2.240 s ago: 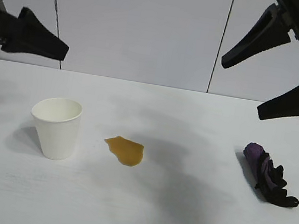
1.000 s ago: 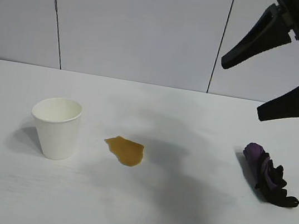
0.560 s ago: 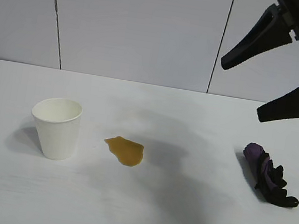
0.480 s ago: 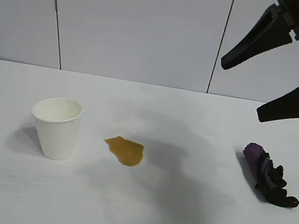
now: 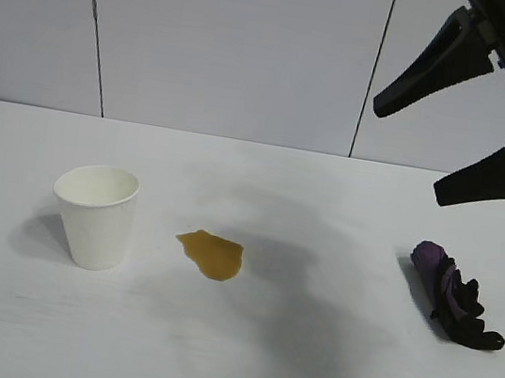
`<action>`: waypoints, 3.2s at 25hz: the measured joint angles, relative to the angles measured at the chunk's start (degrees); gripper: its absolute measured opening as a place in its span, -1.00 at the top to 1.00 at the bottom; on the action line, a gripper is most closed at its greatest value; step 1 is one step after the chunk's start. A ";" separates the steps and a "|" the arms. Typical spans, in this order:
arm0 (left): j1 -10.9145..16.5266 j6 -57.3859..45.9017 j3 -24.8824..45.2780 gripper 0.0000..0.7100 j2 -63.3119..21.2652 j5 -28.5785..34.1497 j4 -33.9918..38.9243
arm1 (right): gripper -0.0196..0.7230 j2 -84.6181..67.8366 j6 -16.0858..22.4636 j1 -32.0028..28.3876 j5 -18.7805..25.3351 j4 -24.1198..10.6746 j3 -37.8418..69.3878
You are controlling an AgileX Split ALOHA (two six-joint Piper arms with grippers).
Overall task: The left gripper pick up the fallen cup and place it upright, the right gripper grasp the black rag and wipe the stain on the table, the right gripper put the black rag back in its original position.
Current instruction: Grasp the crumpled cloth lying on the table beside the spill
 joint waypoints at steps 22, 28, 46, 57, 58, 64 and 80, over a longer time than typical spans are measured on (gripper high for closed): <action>0.00 0.14 22.75 -0.85 0.04 -8.24 2.26 | -0.58 0.00 0.00 0.00 0.00 -0.10 0.00; 0.00 0.14 22.75 -0.85 0.04 -8.29 2.26 | -0.58 0.00 0.00 0.00 -0.18 -0.10 0.00; 0.00 0.14 22.75 -0.85 0.04 -8.35 2.26 | -0.58 0.85 14.04 0.00 -0.92 -32.30 -8.32; 0.00 0.14 22.75 -0.85 0.04 -8.35 2.26 | -0.45 15.59 15.61 0.00 -4.02 -34.47 -12.19; 0.00 0.14 22.75 -0.85 0.04 -8.35 2.26 | -0.45 16.43 15.89 0.00 -4.92 -34.93 -12.19; 0.00 0.14 22.75 -0.85 0.04 -8.35 2.26 | -0.40 20.44 16.58 0.00 -8.59 -36.55 -12.19; 0.00 0.14 22.75 -0.85 0.04 -8.35 2.26 | -0.40 26.73 16.77 0.00 -12.45 -38.47 -12.30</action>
